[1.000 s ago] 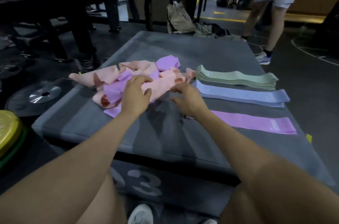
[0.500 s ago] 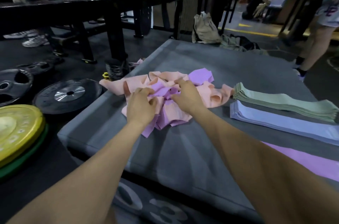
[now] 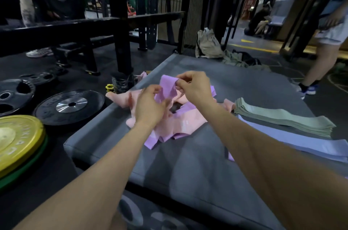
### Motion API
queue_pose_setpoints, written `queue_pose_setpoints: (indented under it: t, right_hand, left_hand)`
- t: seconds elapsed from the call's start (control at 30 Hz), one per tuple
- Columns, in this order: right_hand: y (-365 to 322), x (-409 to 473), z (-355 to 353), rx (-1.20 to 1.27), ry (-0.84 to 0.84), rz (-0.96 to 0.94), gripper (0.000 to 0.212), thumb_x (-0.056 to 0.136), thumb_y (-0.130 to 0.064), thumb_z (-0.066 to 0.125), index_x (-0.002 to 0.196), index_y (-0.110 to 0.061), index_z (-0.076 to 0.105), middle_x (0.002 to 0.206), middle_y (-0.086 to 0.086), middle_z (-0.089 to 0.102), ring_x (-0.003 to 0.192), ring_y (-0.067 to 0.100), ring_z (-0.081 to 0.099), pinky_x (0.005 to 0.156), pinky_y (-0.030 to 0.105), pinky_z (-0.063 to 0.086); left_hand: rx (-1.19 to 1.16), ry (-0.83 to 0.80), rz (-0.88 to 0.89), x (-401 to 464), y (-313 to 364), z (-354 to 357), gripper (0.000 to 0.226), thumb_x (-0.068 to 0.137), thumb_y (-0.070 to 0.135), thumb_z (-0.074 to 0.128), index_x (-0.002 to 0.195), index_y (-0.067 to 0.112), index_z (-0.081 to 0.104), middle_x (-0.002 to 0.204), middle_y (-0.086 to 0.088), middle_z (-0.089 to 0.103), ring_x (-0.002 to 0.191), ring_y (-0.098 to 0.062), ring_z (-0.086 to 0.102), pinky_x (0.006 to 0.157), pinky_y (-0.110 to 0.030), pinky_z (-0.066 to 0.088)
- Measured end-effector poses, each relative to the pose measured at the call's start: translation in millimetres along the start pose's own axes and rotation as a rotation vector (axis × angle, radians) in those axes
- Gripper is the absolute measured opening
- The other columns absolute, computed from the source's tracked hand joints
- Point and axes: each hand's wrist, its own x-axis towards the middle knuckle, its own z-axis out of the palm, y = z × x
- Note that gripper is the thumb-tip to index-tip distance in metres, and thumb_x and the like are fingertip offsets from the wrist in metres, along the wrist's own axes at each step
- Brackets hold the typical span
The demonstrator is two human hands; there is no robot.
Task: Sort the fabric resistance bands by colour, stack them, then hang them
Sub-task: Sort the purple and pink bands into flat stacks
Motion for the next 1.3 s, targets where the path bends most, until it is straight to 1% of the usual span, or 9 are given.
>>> queue_pose_setpoints:
  t: [0.2, 0.3, 0.37, 0.6, 0.77, 0.83, 0.93, 1.1, 1.3]
  right_hand:
    - [-39, -6, -31, 0.234, 0.016, 0.043, 0.023, 0.086, 0.004, 0.057, 0.069, -0.010, 0.061, 0.062, 0.004, 0.063, 0.051, 0.005, 0.060, 0.058, 0.015, 0.053]
    - [-54, -12, -47, 0.255, 0.063, 0.029, 0.014, 0.087, 0.003, 0.057, 0.078, -0.002, 0.066, 0.063, 0.005, 0.064, 0.055, 0.010, 0.061, 0.065, 0.020, 0.057]
    - [-60, -16, -59, 0.288, 0.106, 0.029, 0.010, 0.088, 0.001, 0.058, 0.084, 0.003, 0.067, 0.065, 0.007, 0.064, 0.056, 0.013, 0.060, 0.066, 0.021, 0.057]
    - [-64, -39, -94, 0.378, 0.157, 0.056, 0.024, 0.089, 0.002, 0.057, 0.068, -0.008, 0.059, 0.061, 0.004, 0.061, 0.045, 0.003, 0.058, 0.053, 0.013, 0.051]
    - [-61, -55, -115, 0.430, 0.186, 0.076, 0.026, 0.090, 0.003, 0.055, 0.067, -0.008, 0.060, 0.061, 0.004, 0.062, 0.049, 0.004, 0.062, 0.055, 0.014, 0.052]
    - [-63, -59, -127, 0.518, 0.215, 0.096, 0.026, 0.090, 0.004, 0.054, 0.067, -0.007, 0.059, 0.060, 0.005, 0.061, 0.047, 0.003, 0.061, 0.056, 0.015, 0.054]
    - [-61, -65, -141, 0.613, 0.246, 0.126, 0.024, 0.090, 0.005, 0.053, 0.069, -0.005, 0.058, 0.065, 0.009, 0.060, 0.045, 0.004, 0.060, 0.059, 0.016, 0.056]
    - [-33, -78, -149, 0.534, 0.260, 0.209, 0.022, 0.089, 0.005, 0.055, 0.070, -0.005, 0.058, 0.064, 0.008, 0.063, 0.051, 0.008, 0.063, 0.059, 0.018, 0.055]
    - [17, -106, -137, 0.390, 0.199, 0.386, 0.023, 0.084, 0.006, 0.061, 0.065, -0.005, 0.055, 0.065, 0.014, 0.060, 0.050, 0.015, 0.062, 0.058, 0.022, 0.055]
  left_hand:
    - [0.087, -0.014, 0.030, 2, 32, -10, 0.039, 0.078, 0.025, 0.074, 0.111, 0.016, 0.056, 0.110, 0.004, 0.054, 0.100, -0.016, 0.053, 0.084, -0.029, 0.042]
    - [0.200, 0.019, 0.063, 4, 44, -22, 0.008, 0.086, 0.015, 0.060, 0.093, 0.019, 0.059, 0.106, -0.004, 0.060, 0.094, -0.023, 0.058, 0.079, -0.031, 0.045]
    - [0.229, 0.024, 0.079, 1, 50, -28, 0.012, 0.088, 0.011, 0.053, 0.082, 0.021, 0.058, 0.097, -0.003, 0.060, 0.089, -0.023, 0.058, 0.073, -0.029, 0.042]
    - [-0.049, -0.176, 0.114, -26, 82, -23, 0.020, 0.093, 0.031, 0.053, 0.102, 0.014, 0.055, 0.092, 0.002, 0.059, 0.093, -0.020, 0.058, 0.083, -0.030, 0.045]
    - [-0.041, -0.362, 0.186, -51, 103, -3, 0.036, 0.089, 0.035, 0.060, 0.116, 0.013, 0.052, 0.106, 0.003, 0.057, 0.094, -0.012, 0.052, 0.070, -0.018, 0.038]
    - [0.087, -0.334, 0.209, -52, 104, 4, 0.032, 0.087, 0.027, 0.064, 0.114, 0.013, 0.054, 0.110, 0.001, 0.060, 0.100, -0.018, 0.057, 0.079, -0.025, 0.042]
    - [0.207, -0.263, 0.203, -54, 103, 8, 0.004, 0.090, 0.018, 0.055, 0.090, 0.015, 0.058, 0.096, -0.006, 0.066, 0.090, -0.027, 0.061, 0.070, -0.030, 0.042]
    - [0.110, -0.140, 0.113, -58, 92, 5, 0.010, 0.091, 0.018, 0.056, 0.096, 0.012, 0.063, 0.093, -0.001, 0.064, 0.091, -0.024, 0.060, 0.077, -0.029, 0.043]
    - [0.081, -0.117, 0.170, -68, 61, -9, 0.017, 0.081, 0.011, 0.066, 0.079, 0.027, 0.059, 0.083, 0.009, 0.063, 0.081, -0.015, 0.063, 0.078, -0.030, 0.050]
